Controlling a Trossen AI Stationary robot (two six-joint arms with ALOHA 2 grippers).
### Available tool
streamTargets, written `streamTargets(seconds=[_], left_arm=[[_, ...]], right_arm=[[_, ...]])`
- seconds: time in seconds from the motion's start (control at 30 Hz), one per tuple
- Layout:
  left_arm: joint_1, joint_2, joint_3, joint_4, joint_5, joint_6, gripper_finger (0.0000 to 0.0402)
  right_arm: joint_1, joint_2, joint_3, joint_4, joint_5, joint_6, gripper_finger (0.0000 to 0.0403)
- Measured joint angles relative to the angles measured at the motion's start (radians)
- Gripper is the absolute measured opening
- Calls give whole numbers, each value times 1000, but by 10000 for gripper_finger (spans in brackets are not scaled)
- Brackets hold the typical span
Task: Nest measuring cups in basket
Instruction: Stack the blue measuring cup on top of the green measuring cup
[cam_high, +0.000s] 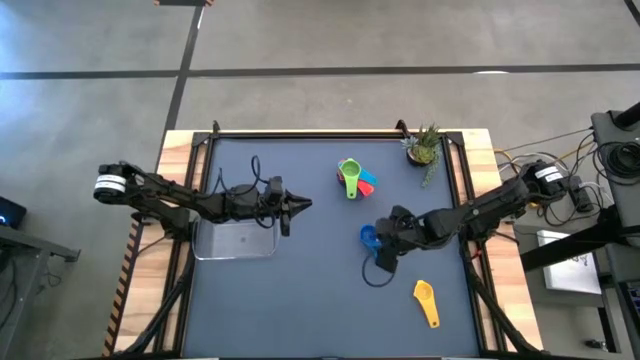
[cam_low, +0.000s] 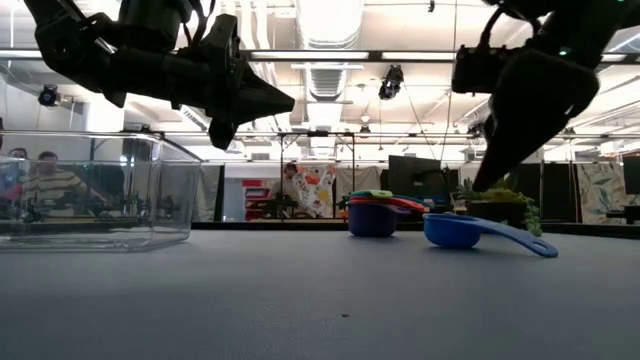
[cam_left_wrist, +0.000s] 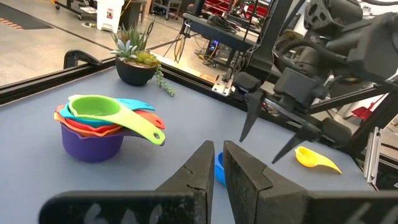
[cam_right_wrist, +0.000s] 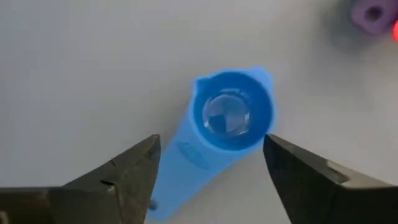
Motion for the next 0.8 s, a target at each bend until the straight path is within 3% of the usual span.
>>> streamTargets(seconds=[0.37,0.63,0.8], left_arm=[[0,0,0,0,0,0,17],[0,0,0,1,0,0,17],[0,0,0,2,0,0,17]], right_arm=[[47,0,-69,74,46,97,361],[47,18,-127,192,61,136,368],[47,106,-126,198,62,156,368]])
